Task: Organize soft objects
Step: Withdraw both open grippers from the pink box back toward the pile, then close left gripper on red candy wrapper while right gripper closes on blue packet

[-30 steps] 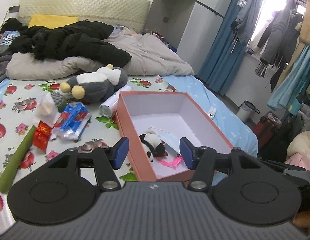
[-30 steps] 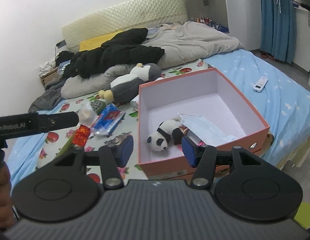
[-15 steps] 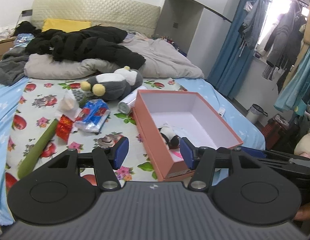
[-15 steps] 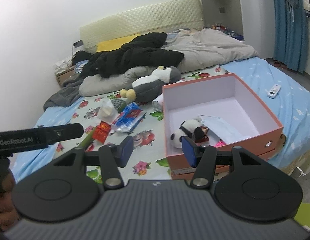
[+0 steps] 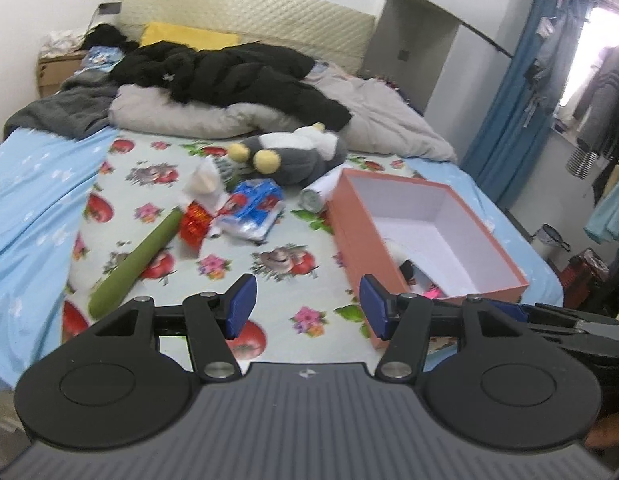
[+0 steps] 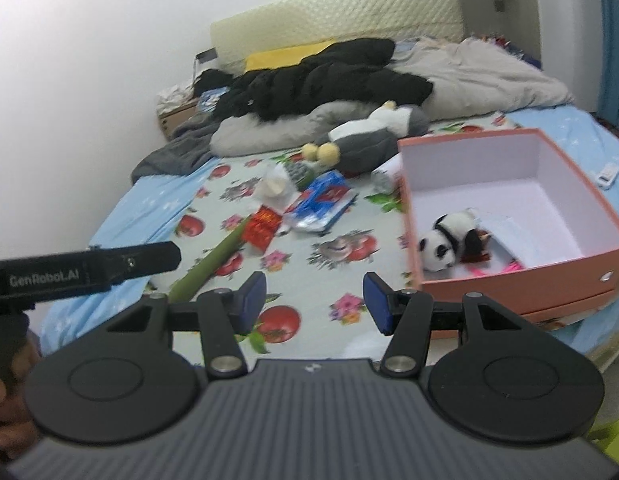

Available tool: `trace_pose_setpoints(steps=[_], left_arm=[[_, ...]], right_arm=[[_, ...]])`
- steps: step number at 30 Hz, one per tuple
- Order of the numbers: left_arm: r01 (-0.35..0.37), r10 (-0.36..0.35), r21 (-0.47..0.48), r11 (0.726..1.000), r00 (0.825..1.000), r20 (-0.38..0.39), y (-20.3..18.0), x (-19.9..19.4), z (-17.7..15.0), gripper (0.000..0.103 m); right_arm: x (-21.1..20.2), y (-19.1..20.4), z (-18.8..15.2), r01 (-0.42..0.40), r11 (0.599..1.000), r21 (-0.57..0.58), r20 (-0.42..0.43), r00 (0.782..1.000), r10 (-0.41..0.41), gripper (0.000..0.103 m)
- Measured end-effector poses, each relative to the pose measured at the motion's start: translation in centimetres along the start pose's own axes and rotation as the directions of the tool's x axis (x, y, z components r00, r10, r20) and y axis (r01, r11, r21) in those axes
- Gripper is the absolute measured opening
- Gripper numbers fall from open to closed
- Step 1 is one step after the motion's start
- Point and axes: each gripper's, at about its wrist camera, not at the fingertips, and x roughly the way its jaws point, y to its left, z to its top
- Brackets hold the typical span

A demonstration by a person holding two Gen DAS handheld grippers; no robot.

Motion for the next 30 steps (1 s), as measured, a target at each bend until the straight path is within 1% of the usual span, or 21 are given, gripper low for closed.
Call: trace_pose_setpoints(steps=[4,7,12,20,26,30], left_arm=[[-0.032,0.032,-0.051,0.998,0.999,-0.011,2.0,0.6,-0.3,0.063],[-0.037,0.036,-0.088,0.995,0.999,-0.017,3.1,1.6,-0.1,0.063],[-0.052,0.047,-0.113,0.992,0.998,-0.044,4.9,4.5,0.9,0.063],[-0.086,0.075,-0.125,0.988,0.994,-0.084,8.1,10.8,3.1,0.063],[-0.138,0.121,-0.162,0.977,0.987,-0.110,11.2,16.3,4.2,0.063],[-0.159,0.139,-0.174,0.972,0.983,-0.120,13.1,20.2,4.8,0.063]], right_arm=[[1.6,1.0,0.0,-0.026,1.000,-0.007,-0.032,0.999,0.026,0.056],[2.8,1.2,0.1,-0.018,1.000,-0.006,-0.045,0.999,0.018,0.056],[5.5,1.1,1.0,-0.005,1.000,0.002,-0.087,0.996,0.005,0.056],[10.5,1.0,3.4,0.001,1.000,0.015,-0.129,0.992,0.001,0.056],[15.7,1.0,5.0,-0.018,1.000,0.005,-0.186,0.982,0.019,0.056],[19.3,0.8,6.2,-0.031,0.999,0.008,-0.212,0.977,0.032,0.056]])
